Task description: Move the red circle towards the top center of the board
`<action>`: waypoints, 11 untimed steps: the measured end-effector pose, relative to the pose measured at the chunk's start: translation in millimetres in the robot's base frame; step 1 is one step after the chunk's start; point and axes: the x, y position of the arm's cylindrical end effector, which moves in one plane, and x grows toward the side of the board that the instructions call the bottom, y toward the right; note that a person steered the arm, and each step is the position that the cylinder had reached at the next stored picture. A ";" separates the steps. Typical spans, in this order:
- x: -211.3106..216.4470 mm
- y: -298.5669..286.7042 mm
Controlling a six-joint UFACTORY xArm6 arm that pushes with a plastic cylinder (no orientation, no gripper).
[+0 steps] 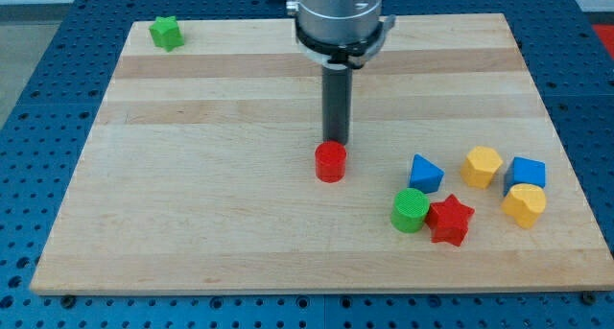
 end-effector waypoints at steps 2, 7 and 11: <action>20.1 31.8; 60.5 -42.6; -13.9 15.4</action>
